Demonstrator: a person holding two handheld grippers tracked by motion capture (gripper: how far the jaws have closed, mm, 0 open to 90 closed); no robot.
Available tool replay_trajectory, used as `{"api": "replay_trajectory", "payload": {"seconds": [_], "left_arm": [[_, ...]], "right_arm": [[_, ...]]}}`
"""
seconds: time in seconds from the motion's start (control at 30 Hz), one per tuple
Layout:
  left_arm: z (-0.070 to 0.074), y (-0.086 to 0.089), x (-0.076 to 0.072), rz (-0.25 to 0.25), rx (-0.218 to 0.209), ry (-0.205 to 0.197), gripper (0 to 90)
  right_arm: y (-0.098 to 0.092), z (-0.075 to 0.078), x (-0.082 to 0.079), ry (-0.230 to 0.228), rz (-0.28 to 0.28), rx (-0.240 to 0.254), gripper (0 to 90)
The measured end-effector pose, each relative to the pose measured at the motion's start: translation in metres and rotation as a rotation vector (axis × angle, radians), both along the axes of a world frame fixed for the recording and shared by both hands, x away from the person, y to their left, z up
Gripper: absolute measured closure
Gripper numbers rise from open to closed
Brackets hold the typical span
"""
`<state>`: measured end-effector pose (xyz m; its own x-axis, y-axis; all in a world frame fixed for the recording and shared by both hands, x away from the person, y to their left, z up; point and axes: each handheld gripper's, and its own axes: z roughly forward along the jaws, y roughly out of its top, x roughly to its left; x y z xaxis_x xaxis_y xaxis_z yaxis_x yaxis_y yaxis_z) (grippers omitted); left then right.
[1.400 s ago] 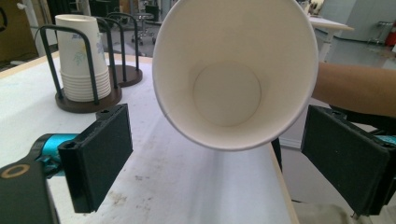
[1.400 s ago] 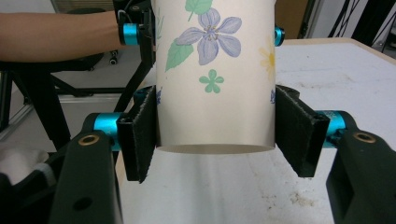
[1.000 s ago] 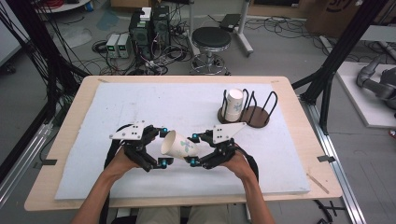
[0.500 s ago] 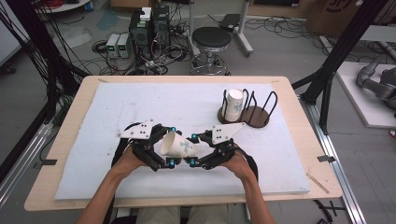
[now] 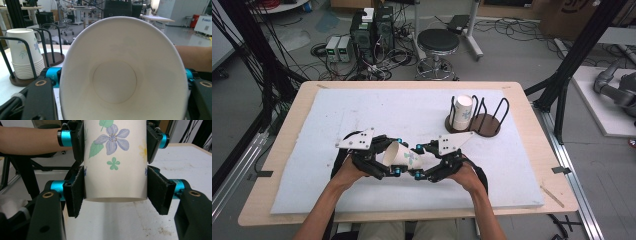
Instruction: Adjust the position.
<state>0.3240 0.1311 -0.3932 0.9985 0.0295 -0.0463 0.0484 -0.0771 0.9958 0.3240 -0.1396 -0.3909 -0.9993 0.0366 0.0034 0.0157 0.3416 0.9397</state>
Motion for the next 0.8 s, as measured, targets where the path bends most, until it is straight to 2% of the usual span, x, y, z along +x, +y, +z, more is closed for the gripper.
{"api": "replay_trajectory", "payload": {"seconds": [0.3,0.43,0.47,0.53,0.57,0.6,0.7,0.8], "left_arm": [[0.0,0.0008,-0.0002,0.001,0.015,-0.008,32.2],[-0.0003,0.0003,-0.0004,0.005,0.02,-0.007,32.0],[-0.0004,0.0003,-0.0003,0.004,0.023,-0.006,31.6],[-0.0005,0.0005,-0.0005,0.001,0.022,-0.005,31.3],[-0.0005,0.0007,-0.0006,0.003,0.024,-0.006,31.3],[-0.0004,0.0011,-0.0004,0.001,0.027,-0.005,31.3],[-0.0003,0.0021,-0.0008,0.005,0.027,-0.006,31.3],[-0.0001,0.0033,-0.0006,0.008,0.028,-0.006,31.3]], "right_arm": [[0.0001,-0.0001,-0.001,0.009,-0.004,-0.01,37.4],[0.0007,-0.0004,-0.0006,-0.004,-0.005,-0.017,36.4],[0.0009,-0.0005,-0.0011,0.002,-0.007,-0.023,35.2],[0.0017,-0.0006,-0.0009,0.014,-0.019,-0.02,20.7],[0.0025,-0.0006,-0.0001,0.045,-0.026,-0.018,18.2],[0.0023,-0.0006,0.0003,0.059,-0.026,-0.013,18.2],[0.0024,-0.0003,0.0006,0.047,-0.027,-0.008,18.1],[0.0019,-0.0001,0.0,0.054,-0.033,-0.014,18.1]]}}
